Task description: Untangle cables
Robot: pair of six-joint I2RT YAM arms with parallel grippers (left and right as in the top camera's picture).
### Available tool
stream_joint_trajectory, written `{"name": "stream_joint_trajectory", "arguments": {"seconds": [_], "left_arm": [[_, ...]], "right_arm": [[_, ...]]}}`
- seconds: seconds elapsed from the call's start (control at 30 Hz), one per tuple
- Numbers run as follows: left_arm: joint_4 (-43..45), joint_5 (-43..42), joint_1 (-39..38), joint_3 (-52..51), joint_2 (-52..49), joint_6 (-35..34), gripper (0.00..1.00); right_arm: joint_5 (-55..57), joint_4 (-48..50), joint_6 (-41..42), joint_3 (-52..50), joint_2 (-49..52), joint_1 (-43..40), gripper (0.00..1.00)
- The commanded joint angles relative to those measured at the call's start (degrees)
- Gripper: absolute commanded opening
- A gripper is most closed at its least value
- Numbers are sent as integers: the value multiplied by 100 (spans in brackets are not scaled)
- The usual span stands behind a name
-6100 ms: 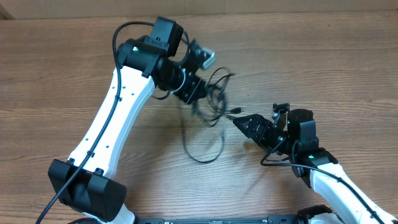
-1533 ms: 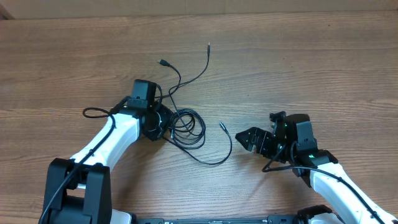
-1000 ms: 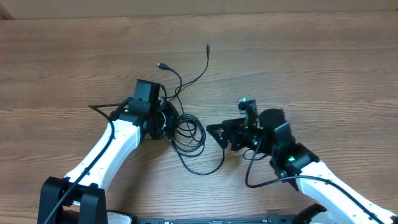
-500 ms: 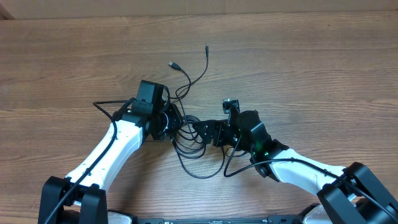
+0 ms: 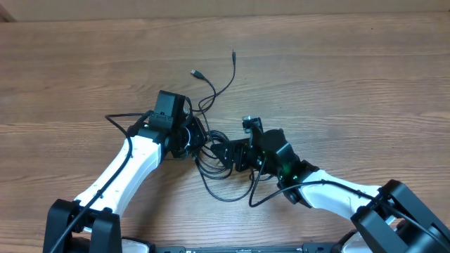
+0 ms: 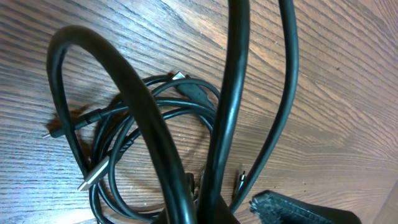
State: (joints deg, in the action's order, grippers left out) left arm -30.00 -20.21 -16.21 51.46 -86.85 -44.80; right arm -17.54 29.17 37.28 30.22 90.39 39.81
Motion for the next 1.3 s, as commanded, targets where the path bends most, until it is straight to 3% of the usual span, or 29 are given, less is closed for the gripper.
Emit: {"name": "stream_joint_trajectory", "arguments": {"seconds": [0.0, 0.23, 0.37, 0.43, 0.63, 0.8, 1.0, 1.27], "left_arm": [[4, -258, -35, -20, 114, 109, 4], [7, -647, -44, -20, 114, 186, 4], [24, -800, -46, -20, 114, 293, 4], [26, -802, -44, -20, 114, 304, 4], [278, -1139, -44, -20, 114, 302, 4], [136, -658, 48, -20, 114, 212, 4], [-603, 101, 382, -20, 114, -28, 4], [-706, -149, 1132, 57, 116, 188, 4]], "right_arm": [[341, 68, -181, 188, 205, 31, 70], [160, 74, -179, 664, 730, 37, 58], [214, 28, -175, 732, 839, 35, 27], [262, -63, -177, 732, 844, 35, 21], [275, -293, -181, 732, 844, 35, 15], [133, -321, -286, 741, 636, -238, 5], [-874, -855, -286, 741, -479, -1539, 4], [-1099, -2535, -1128, 741, -1945, -3672, 4]]}}
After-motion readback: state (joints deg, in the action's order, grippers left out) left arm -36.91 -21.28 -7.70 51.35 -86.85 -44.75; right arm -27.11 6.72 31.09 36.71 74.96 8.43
